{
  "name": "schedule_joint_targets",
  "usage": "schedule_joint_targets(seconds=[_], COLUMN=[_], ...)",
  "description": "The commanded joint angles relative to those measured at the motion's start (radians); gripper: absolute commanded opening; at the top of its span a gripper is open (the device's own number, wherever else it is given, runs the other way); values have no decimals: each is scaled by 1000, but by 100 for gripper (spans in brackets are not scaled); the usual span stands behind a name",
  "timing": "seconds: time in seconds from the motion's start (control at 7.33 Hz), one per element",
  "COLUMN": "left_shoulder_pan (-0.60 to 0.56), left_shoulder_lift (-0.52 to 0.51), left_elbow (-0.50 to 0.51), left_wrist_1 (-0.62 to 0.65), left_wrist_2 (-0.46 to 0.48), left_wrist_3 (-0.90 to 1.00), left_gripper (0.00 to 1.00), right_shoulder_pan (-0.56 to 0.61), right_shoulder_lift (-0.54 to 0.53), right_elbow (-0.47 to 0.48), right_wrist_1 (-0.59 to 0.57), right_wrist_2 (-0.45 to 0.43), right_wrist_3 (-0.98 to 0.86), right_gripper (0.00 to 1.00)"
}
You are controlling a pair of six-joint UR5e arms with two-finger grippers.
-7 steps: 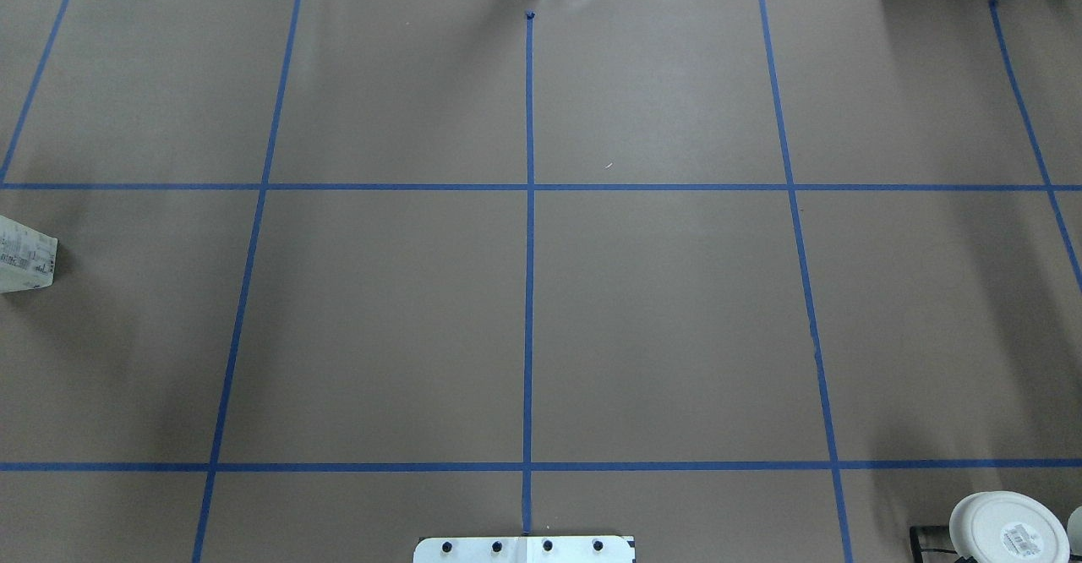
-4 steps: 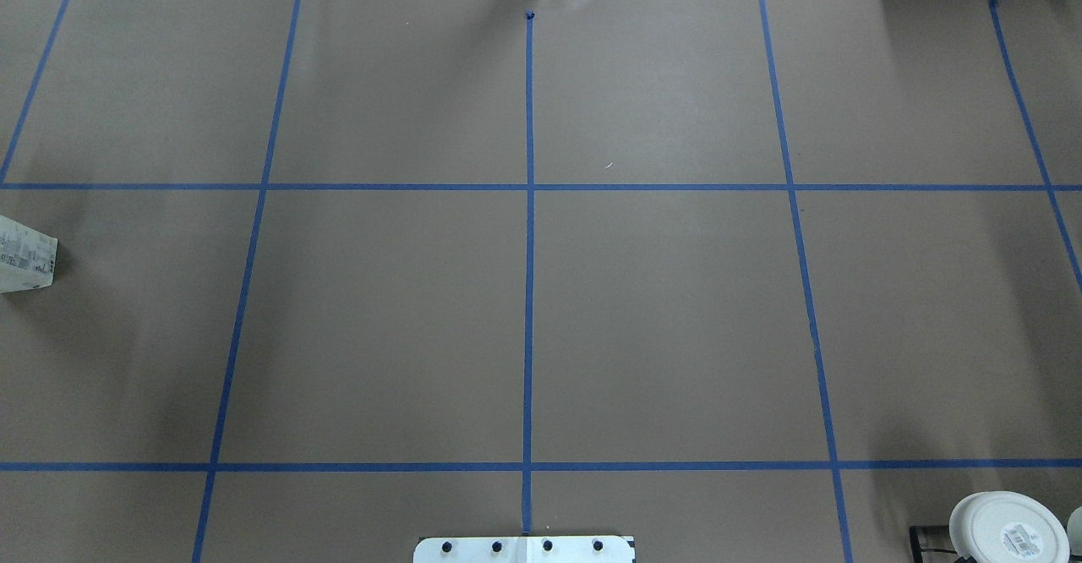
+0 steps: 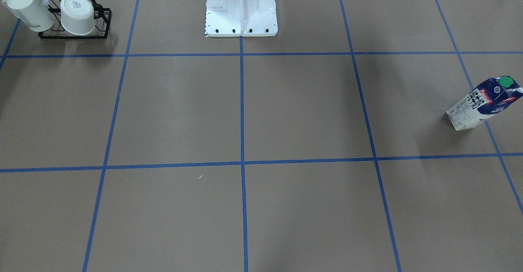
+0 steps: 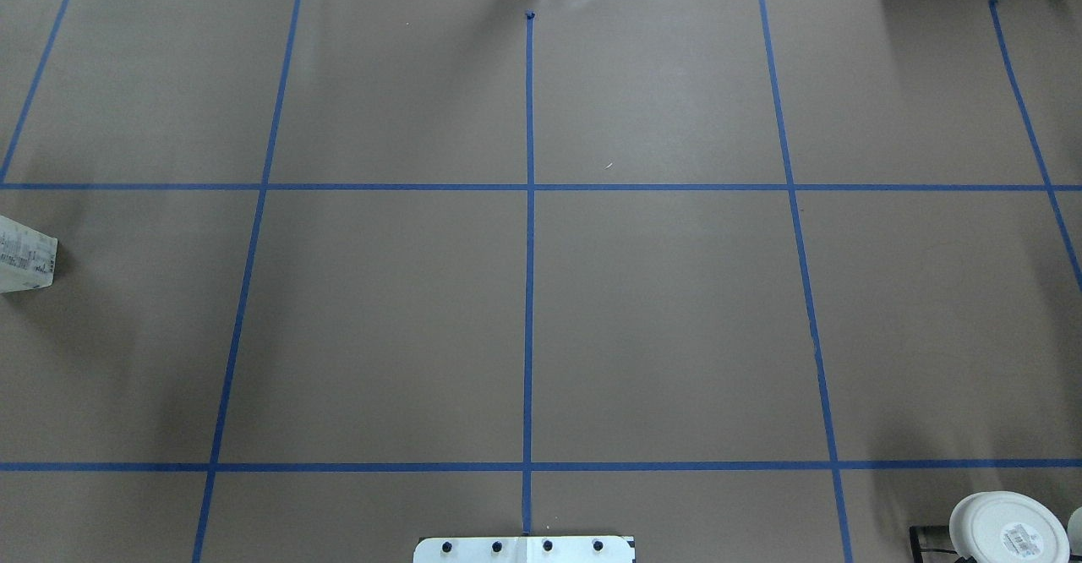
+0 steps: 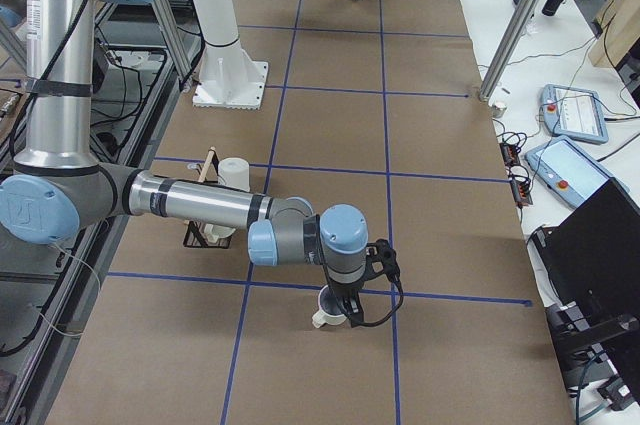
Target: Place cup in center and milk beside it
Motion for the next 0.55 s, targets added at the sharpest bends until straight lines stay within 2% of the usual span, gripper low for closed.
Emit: schedule_joint_targets(seconds=[0.0, 0.27, 0.41], left_shoulder_pan=[0, 0, 0], left_shoulder_lift=[-1, -1, -3], left_elbow=[0, 0, 0], left_wrist_1=[-12, -18, -18], left_wrist_2=[0, 0, 0], left_wrist_3=[0, 0, 0], left_gripper=[99, 99, 99], right_shoulder_pan=[-33, -56, -56], right_shoulder_lift=[1, 1, 1], right_elbow=[-12, -18, -39], right_wrist_1=[5, 3, 6], right_wrist_2=[-1, 2, 2], right_wrist_3=[2, 2, 0], right_gripper=[80, 63, 38])
